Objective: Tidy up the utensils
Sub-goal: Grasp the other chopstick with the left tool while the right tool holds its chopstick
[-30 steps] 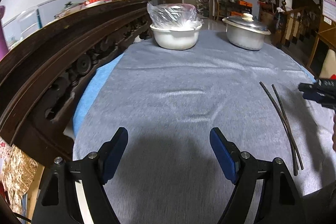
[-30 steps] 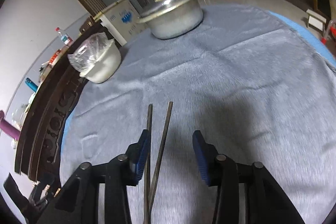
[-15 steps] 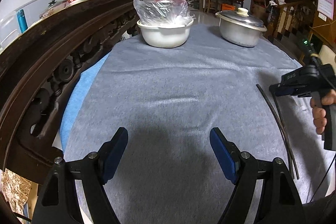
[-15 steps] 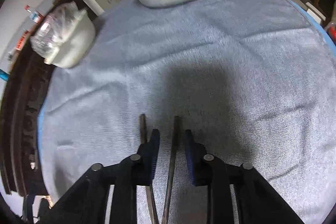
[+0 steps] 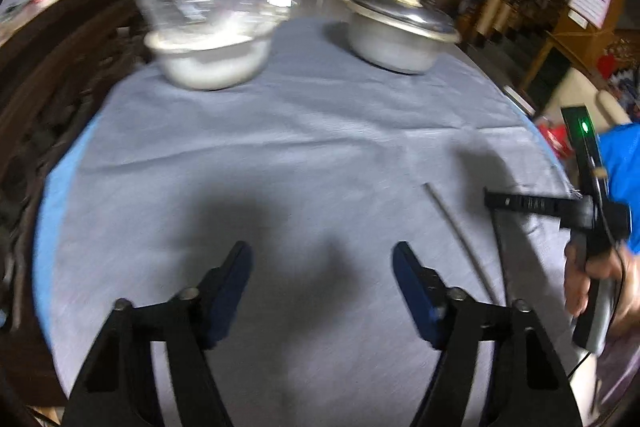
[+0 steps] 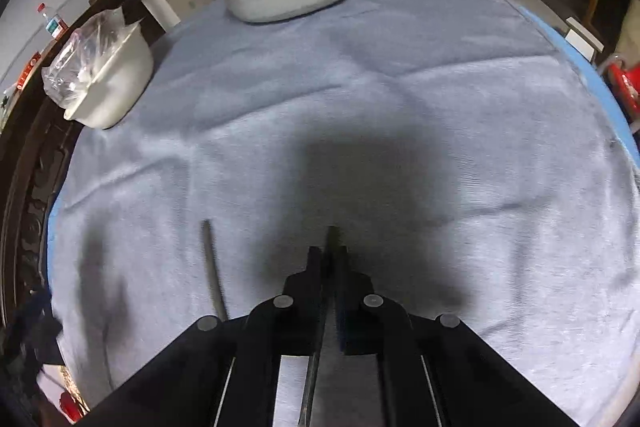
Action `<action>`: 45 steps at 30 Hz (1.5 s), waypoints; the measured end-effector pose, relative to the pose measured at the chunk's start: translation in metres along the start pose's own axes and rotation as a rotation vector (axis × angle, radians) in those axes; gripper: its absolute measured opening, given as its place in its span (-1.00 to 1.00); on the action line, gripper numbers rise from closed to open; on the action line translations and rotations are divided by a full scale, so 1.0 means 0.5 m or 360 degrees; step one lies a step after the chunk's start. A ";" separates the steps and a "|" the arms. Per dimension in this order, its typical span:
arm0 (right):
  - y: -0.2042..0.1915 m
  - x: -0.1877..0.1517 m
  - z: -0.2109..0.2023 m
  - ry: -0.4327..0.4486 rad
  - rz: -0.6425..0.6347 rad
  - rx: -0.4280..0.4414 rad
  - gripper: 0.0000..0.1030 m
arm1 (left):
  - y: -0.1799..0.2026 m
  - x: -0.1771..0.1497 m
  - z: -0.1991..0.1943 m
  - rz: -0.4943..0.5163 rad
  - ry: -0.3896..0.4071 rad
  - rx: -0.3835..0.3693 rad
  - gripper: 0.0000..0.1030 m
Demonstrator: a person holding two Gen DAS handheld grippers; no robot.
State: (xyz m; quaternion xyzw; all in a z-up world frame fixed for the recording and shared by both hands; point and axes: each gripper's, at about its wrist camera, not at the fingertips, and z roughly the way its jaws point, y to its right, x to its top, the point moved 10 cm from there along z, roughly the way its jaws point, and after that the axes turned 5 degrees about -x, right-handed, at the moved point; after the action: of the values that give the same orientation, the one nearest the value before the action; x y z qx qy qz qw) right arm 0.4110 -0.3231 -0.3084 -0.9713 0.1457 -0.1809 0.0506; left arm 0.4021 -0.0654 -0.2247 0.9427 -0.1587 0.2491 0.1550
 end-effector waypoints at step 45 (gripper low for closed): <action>0.009 -0.028 0.001 -0.0235 -0.0105 -0.0083 -0.84 | 0.130 0.003 0.193 0.0333 -0.0537 -0.0048 -0.81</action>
State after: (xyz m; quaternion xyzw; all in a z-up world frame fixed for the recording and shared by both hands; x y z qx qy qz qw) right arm 0.3974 -0.3228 -0.3143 -0.9873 0.1143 -0.1065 0.0298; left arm 0.4198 -0.1601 -0.2901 0.9471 -0.2832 0.0998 0.1134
